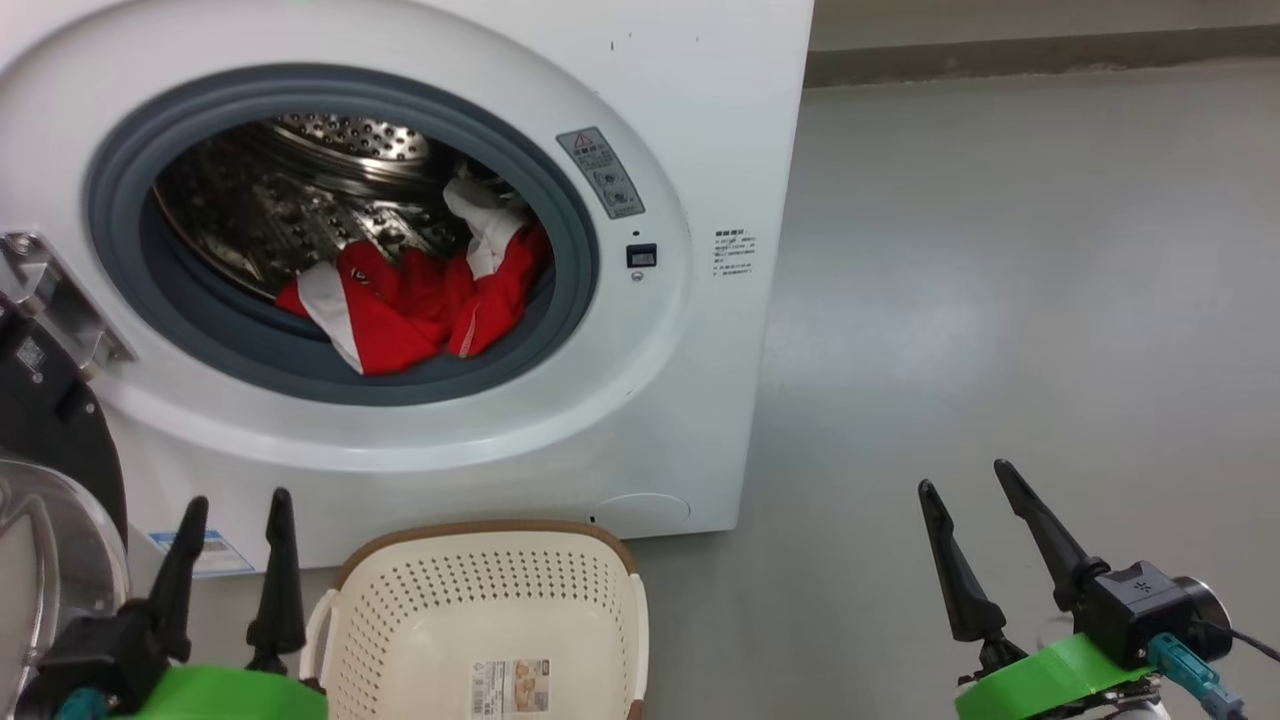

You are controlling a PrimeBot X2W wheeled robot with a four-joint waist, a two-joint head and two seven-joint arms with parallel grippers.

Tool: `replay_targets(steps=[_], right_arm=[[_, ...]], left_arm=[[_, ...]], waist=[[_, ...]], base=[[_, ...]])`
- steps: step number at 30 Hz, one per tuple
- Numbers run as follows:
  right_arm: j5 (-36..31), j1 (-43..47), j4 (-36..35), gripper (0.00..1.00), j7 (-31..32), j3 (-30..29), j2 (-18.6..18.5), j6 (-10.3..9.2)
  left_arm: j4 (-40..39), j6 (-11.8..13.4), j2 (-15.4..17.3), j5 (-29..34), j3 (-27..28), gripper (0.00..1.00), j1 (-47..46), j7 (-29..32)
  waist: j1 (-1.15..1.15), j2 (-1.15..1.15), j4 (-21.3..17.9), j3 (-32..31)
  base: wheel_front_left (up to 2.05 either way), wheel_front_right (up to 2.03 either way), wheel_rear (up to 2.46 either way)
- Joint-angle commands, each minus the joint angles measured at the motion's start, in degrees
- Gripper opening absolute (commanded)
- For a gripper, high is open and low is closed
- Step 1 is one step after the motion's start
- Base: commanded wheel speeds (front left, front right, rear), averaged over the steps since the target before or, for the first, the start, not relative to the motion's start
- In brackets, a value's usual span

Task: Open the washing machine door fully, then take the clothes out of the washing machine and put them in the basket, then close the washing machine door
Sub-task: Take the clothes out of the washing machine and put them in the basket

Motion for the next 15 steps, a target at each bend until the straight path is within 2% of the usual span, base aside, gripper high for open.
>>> replay_targets(steps=[1,7,15], right_arm=[[-0.71,-3.67,-2.00,1.00,-0.37,1.31,-0.31,0.36],[-1.82,-7.05,-3.71,1.00,-0.37,2.17,-0.31,0.36],[-2.62,-11.12,-5.87,1.00,-0.37,2.63,-0.31,0.36]], left_arm=[[-0.68,0.45,1.22,-0.23,2.19,1.00,-3.54,-0.21],[1.68,-0.65,1.37,-1.22,1.76,1.00,-12.16,-0.78],[9.12,-2.07,0.91,-2.65,1.54,1.00,-23.52,-1.48]], waist=[[0.00,0.00,0.60,2.40],[0.00,0.00,1.13,8.61],[0.00,0.00,0.98,15.47]], base=[[0.00,0.00,0.00],[0.00,0.00,0.00],[0.00,0.00,0.00]])
